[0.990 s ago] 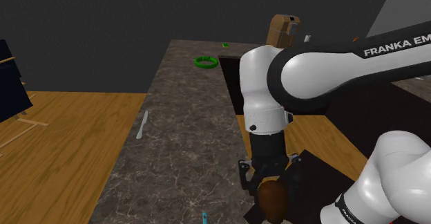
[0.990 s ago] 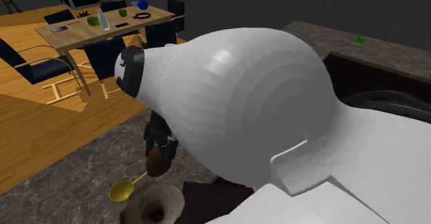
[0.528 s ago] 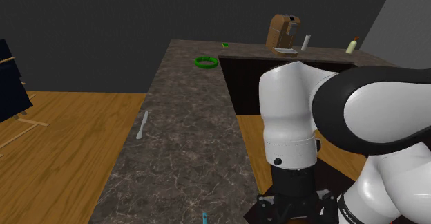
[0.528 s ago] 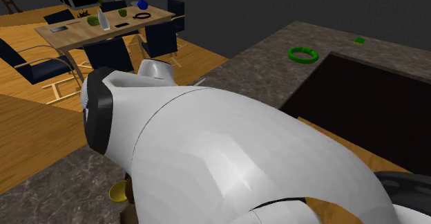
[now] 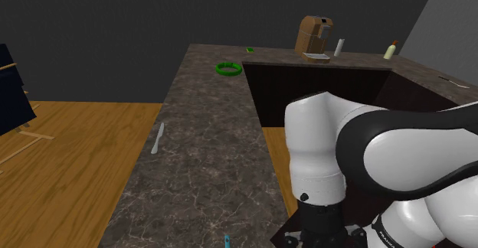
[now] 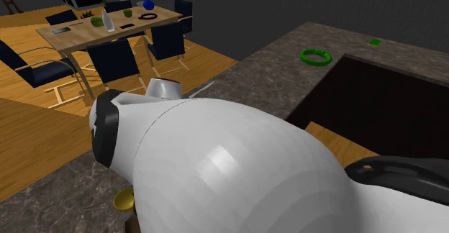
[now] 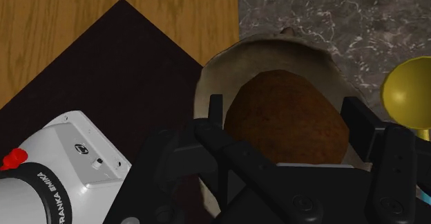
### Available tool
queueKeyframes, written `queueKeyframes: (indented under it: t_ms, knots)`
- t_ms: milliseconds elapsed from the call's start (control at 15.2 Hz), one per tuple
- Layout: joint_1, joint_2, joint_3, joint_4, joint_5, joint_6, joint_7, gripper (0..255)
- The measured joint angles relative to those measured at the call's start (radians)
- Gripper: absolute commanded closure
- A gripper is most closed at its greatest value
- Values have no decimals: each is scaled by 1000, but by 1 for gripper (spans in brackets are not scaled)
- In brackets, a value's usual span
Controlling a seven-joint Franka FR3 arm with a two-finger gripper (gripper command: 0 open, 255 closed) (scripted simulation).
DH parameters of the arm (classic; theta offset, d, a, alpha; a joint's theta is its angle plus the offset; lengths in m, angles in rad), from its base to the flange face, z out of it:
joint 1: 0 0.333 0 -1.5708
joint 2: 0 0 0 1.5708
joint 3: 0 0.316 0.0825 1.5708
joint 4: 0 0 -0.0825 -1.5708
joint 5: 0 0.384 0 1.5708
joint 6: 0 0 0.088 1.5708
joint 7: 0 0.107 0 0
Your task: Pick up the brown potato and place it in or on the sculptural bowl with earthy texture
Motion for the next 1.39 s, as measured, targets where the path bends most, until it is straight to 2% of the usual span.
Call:
queueKeyframes:
  t_ms: [462, 924, 990, 1386]
  knots:
    - [-2, 73, 38, -40, 31, 106, -45, 255]
    - [-3, 81, 41, -45, 33, 117, -53, 255]
    - [-3, 81, 41, -45, 33, 117, -53, 0]
    - [-3, 81, 41, -45, 33, 117, -53, 0]
